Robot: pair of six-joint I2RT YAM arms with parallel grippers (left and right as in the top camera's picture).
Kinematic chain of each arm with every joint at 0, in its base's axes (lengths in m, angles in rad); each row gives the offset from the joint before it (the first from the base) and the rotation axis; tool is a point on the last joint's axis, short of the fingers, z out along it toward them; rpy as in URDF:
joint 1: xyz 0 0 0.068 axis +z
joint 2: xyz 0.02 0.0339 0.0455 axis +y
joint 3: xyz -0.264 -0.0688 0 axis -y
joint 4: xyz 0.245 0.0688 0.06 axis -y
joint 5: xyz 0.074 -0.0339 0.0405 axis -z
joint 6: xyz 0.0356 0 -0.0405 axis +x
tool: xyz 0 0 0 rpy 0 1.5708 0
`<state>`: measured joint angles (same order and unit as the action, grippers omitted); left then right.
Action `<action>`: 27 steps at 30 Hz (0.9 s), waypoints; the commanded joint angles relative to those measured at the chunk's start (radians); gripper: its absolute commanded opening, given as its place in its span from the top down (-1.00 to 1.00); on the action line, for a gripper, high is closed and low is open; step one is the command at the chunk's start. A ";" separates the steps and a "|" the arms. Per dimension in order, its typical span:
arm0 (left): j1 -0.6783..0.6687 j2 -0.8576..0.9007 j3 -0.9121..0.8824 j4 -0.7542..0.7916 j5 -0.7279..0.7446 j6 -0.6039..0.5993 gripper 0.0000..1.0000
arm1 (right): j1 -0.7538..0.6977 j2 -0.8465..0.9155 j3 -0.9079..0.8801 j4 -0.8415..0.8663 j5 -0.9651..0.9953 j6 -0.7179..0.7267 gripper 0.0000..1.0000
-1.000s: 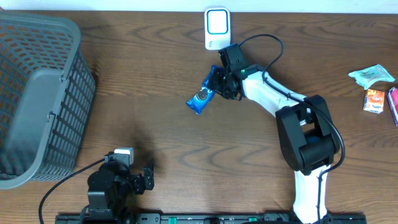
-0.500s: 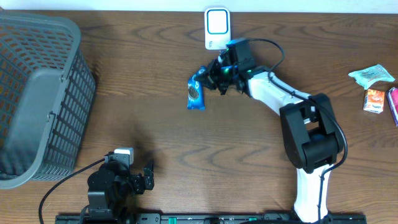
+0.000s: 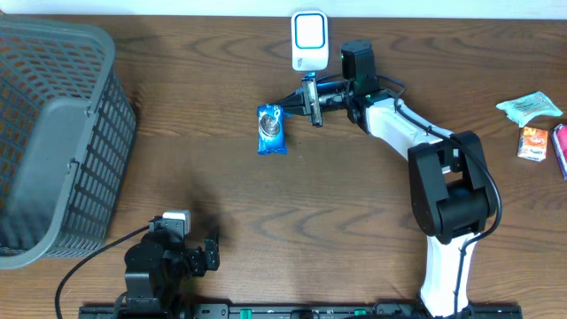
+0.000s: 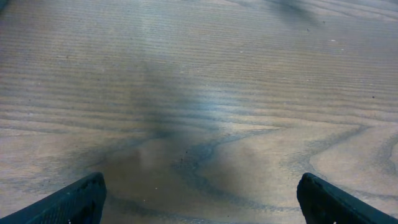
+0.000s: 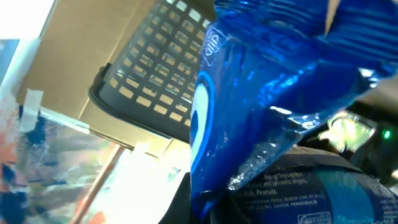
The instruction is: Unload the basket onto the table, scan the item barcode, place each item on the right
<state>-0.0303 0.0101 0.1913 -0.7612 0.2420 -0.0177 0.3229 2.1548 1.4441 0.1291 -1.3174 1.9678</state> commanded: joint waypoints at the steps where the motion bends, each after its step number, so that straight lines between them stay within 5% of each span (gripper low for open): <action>1: -0.004 -0.006 -0.004 -0.020 0.012 0.017 -0.96 | -0.009 -0.018 0.017 -0.059 -0.037 0.084 0.97; 18: -0.004 -0.006 -0.004 -0.020 0.012 0.017 -0.96 | -0.043 -0.021 0.018 -0.756 0.563 -0.032 0.97; 27: -0.004 -0.006 -0.004 -0.020 0.012 0.017 -0.96 | -0.058 -0.145 0.021 -0.927 0.924 -0.059 0.97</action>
<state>-0.0303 0.0101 0.1913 -0.7612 0.2420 -0.0177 0.2653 2.1052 1.4528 -0.7738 -0.5922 1.9244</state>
